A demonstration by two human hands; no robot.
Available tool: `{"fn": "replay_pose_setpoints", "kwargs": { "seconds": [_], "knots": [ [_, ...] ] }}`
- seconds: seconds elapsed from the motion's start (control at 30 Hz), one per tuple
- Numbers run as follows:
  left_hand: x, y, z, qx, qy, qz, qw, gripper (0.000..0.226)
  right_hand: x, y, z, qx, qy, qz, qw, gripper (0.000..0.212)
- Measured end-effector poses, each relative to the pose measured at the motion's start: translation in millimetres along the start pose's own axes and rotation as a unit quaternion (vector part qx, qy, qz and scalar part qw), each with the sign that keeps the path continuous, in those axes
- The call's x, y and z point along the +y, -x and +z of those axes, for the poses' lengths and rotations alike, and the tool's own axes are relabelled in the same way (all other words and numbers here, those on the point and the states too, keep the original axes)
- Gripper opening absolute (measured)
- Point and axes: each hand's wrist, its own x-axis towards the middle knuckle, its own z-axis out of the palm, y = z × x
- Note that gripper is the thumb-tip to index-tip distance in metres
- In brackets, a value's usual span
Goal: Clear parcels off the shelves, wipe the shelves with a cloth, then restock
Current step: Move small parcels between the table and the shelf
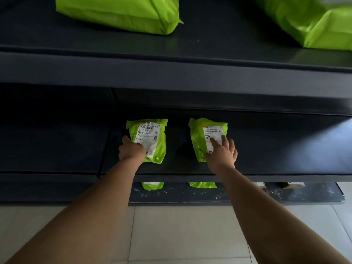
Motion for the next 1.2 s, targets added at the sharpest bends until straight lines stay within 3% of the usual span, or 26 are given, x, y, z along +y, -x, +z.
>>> {"fn": "replay_pose_setpoints", "kwargs": {
  "seconds": [0.23, 0.57, 0.63, 0.83, 1.07, 1.2],
  "knots": [
    [18.7, 49.0, -32.1, -0.037, -0.067, 0.081, 0.994, 0.036, 8.2, 60.8, -44.2, 0.017, -0.049, 0.015, 0.999, 0.061],
    [80.2, 183.4, -72.8, -0.171, -0.093, 0.174, 0.965, 0.027, 42.7, 175.3, -151.5, 0.064, -0.116, 0.085, 0.988, 0.055],
    [96.4, 215.9, -76.3, -0.200, -0.093, 0.196, 0.956, 0.017, 52.8, 197.4, -175.0, 0.078, -0.124, 0.095, 0.985, 0.053],
    [157.1, 319.3, -77.5, -0.258, -0.093, 0.246, 0.930, 0.031, 98.6, 263.4, -261.1, 0.131, -0.126, 0.124, 0.975, 0.050],
    [226.6, 451.2, -64.4, -0.306, -0.090, 0.336, 0.886, 0.032, 177.9, 344.1, -353.3, 0.189, -0.132, 0.174, 0.957, 0.050],
    [259.8, 533.3, -49.5, -0.343, -0.084, 0.386, 0.852, 0.015, 231.4, 398.2, -395.7, 0.227, -0.161, 0.212, 0.937, 0.050]
  ]
}}
